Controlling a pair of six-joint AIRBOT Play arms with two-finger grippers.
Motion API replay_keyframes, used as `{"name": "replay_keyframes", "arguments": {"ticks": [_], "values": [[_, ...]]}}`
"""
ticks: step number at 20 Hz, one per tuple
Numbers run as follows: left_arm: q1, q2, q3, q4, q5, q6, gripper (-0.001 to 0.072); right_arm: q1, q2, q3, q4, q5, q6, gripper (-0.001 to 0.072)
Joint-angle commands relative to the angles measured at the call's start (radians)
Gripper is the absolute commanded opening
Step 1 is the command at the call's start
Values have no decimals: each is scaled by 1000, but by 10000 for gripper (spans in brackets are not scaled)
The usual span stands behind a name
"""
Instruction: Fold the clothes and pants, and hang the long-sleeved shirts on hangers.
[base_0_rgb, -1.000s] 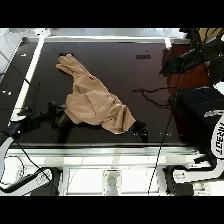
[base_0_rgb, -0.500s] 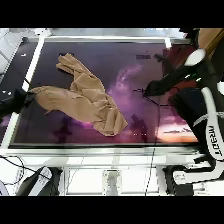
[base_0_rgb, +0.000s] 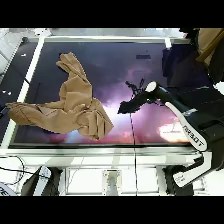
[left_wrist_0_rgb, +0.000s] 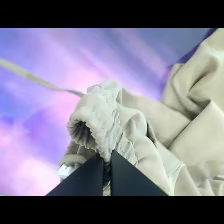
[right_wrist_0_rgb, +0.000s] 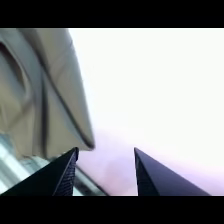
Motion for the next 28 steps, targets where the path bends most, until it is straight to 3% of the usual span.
{"name": "replay_keyframes", "arguments": {"ticks": [1, 5, 9, 13, 23, 24, 26, 28], "values": [[10, 2, 7, 29, -14, -5, 22, 61, -77, 6, 122, -47, -33, 423], [10, 2, 7, 29, -14, -5, 23, 93, -192, 155, 189, -55, -20, 422], [10, 2, 7, 29, -14, -6, 23, 92, -300, 355, 148, -117, 79, 416], [10, 2, 7, 29, -14, -5, 23, 102, -423, 526, 153, -63, 135, 416], [10, 2, 7, 29, -14, -5, 23, 156, -491, 593, 156, -38, 155, 414], [10, 2, 7, 29, -14, -5, 23, 163, -491, 593, 156, -37, 154, 372], [10, 2, 7, 29, -14, -5, 23, 163, -490, 610, 156, -35, 153, 15], [10, 2, 7, 29, -13, -5, 23, 140, -486, 662, 153, -14, 152, 12]]}}
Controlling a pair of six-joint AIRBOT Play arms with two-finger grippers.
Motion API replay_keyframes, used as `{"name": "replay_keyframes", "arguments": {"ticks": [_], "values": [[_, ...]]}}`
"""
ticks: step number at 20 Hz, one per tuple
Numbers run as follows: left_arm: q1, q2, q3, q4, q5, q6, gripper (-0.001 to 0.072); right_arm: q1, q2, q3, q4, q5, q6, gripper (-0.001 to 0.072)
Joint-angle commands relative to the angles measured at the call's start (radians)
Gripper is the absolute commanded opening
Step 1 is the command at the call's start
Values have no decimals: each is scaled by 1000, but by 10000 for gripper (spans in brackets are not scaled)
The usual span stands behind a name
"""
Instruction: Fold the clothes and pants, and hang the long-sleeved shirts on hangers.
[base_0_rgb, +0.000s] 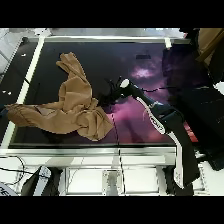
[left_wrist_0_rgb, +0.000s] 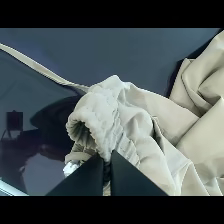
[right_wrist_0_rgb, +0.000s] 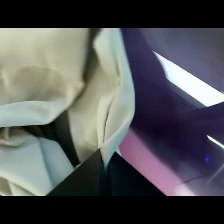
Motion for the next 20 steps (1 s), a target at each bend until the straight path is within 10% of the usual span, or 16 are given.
{"name": "replay_keyframes", "arguments": {"ticks": [1, 11, 20], "values": [[1, 1, 1, -4, 2, 0, 23, -32, 10, 87, -11, 49, -1, 12], [-80, 2, 44, 137, 37, 26, 22, -370, 525, 226, -460, 694, 63, 12], [-435, -3, 82, 809, -83, -117, 21, -306, 804, 110, -481, 694, 175, 12]]}}
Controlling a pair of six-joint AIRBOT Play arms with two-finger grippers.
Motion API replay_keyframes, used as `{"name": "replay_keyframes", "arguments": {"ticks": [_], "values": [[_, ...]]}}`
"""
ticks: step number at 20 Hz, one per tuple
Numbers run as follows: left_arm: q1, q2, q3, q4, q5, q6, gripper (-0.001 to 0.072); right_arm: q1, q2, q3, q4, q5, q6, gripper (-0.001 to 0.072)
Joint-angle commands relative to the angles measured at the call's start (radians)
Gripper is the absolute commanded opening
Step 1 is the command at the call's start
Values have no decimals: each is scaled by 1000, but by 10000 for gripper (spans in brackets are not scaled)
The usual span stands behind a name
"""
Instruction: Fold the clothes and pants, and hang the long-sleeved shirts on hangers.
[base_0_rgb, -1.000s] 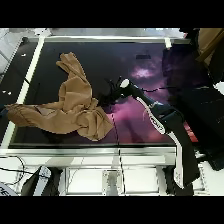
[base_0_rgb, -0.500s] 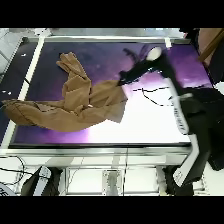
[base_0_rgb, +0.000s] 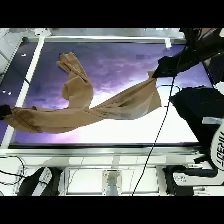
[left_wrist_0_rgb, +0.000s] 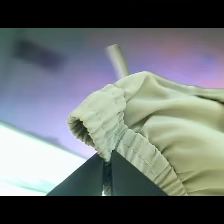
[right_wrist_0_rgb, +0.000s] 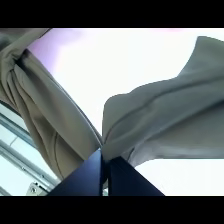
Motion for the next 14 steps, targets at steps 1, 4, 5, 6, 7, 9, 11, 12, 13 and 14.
{"name": "replay_keyframes", "arguments": {"ticks": [1, 4, 5, 6, 7, 9, 11, 12, 13, 14], "values": [[-120, -12, 5, 218, -31, -56, 21, 46, 39, -85, -34, 0, 28, 12], [-130, -69, 5, 212, -31, -69, 21, 86, -28, -201, -100, -179, 28, 170], [-130, -89, 5, 213, -32, -68, 21, 87, -61, -230, -111, -240, 27, 374], [-130, -109, 5, 213, -31, -68, 22, 84, -106, -243, -138, -289, 27, 438], [-130, -125, 5, 213, -27, -68, 21, 74, -148, -244, -184, -314, 28, 438], [-129, -145, 5, 217, -22, -68, 22, 27, -196, -244, -288, -297, 43, 437], [-129, -152, 5, 219, -8, -67, 21, -50, -205, -248, -359, -212, 39, 436], [-129, -152, 5, 224, -6, -67, 22, -97, -204, -252, -382, -154, 32, 436], [-128, -152, 5, 226, -7, -67, 21, -152, -195, -273, -385, -105, 18, 435], [-122, -152, 5, 225, -7, -67, 22, -203, -174, -317, -380, -85, 8, 435]]}}
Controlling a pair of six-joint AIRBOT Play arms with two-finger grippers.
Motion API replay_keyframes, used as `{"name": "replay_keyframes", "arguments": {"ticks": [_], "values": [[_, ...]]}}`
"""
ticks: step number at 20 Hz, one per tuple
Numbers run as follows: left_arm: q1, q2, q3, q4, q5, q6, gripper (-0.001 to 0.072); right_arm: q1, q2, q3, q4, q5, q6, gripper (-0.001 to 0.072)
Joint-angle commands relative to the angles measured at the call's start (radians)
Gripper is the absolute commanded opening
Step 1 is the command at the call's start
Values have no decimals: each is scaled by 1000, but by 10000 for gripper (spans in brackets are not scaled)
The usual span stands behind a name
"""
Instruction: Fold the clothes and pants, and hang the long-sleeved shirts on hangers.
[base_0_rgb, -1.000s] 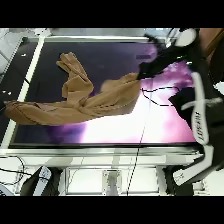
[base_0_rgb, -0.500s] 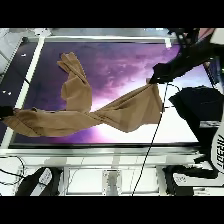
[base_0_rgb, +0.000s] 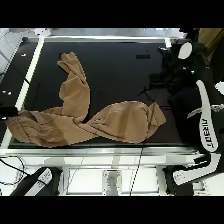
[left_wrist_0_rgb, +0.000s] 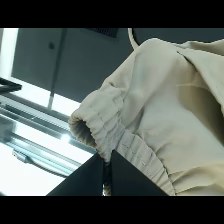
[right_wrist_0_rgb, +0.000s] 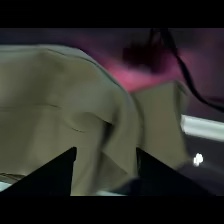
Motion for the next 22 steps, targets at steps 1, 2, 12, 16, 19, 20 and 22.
{"name": "replay_keyframes", "arguments": {"ticks": [1, 2, 12, 16, 19, 20, 22], "values": [[10, -8, 1, 8, 7, -2, 22, -166, 42, -128, -62, 84, -30, 435], [16, -9, 1, 8, 7, -3, 22, -212, 90, -226, -53, 55, -55, 435], [29, -77, 1, -82, 6, -3, 22, -380, 274, -933, 243, -476, -257, 435], [29, -81, 1, -81, -22, -3, 22, -380, 272, -933, 243, -644, -272, 406], [29, -81, 1, -82, -35, -3, 22, -381, 272, -933, 258, -721, -310, 405], [29, -81, 1, -82, -35, -8, 22, -381, 270, -933, 257, -727, -314, 404], [29, -81, 1, -82, -35, -33, 22, -380, 237, -927, 274, -694, -329, 404]]}}
